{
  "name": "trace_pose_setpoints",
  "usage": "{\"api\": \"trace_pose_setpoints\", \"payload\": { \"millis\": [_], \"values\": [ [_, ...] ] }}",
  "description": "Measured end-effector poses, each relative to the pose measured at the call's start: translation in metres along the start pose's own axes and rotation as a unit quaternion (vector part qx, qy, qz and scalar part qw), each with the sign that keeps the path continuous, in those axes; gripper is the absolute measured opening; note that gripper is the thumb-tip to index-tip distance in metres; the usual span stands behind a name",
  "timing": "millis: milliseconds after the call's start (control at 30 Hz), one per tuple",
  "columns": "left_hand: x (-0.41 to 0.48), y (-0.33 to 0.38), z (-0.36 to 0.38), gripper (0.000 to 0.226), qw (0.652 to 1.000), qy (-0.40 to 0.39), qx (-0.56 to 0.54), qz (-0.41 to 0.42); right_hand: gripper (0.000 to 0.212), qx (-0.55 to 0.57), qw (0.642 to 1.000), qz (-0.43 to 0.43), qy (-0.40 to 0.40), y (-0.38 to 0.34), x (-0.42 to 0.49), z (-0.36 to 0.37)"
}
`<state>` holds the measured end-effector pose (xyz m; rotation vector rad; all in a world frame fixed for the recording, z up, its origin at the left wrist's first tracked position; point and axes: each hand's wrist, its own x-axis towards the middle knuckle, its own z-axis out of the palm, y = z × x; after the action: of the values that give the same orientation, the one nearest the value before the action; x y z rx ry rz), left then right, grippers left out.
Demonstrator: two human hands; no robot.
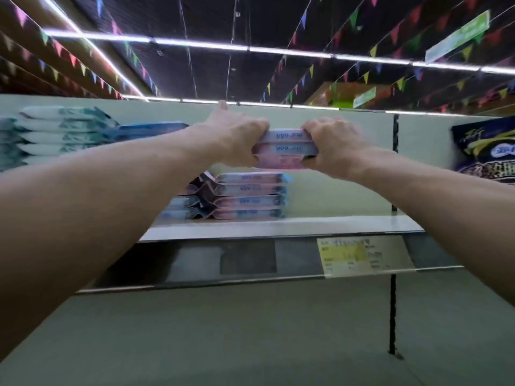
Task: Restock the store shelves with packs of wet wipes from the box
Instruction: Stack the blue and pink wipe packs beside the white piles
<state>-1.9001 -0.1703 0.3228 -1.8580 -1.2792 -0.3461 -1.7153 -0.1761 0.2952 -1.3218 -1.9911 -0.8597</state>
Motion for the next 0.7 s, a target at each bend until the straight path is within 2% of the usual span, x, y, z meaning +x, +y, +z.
{"api": "trace_pose_setpoints", "payload": {
  "millis": [133, 233, 400, 533, 700],
  "values": [
    [0.006, -0.013, 0.006, 0.028, 0.999, 0.004, 0.046, -0.016, 0.046, 0.001, 1.000, -0.005, -0.007, -0.005, 0.021, 0.010],
    [0.008, -0.022, 0.014, 0.030, 0.998, -0.010, 0.064, -0.028, 0.043, 0.003, 1.000, -0.019, -0.015, -0.012, 0.036, 0.020],
    [0.010, -0.039, 0.029, 0.021, 0.995, -0.030, 0.090, -0.039, 0.037, -0.007, 0.998, -0.050, -0.034, -0.023, 0.054, 0.036],
    [0.009, -0.046, 0.039, 0.015, 0.991, -0.056, 0.111, -0.042, 0.028, 0.016, 0.993, -0.066, -0.098, -0.028, 0.064, 0.046],
    [0.013, -0.048, 0.036, 0.025, 0.984, -0.144, 0.100, -0.030, 0.023, 0.083, 0.974, -0.038, -0.208, -0.026, 0.073, 0.041]
  ]
}}
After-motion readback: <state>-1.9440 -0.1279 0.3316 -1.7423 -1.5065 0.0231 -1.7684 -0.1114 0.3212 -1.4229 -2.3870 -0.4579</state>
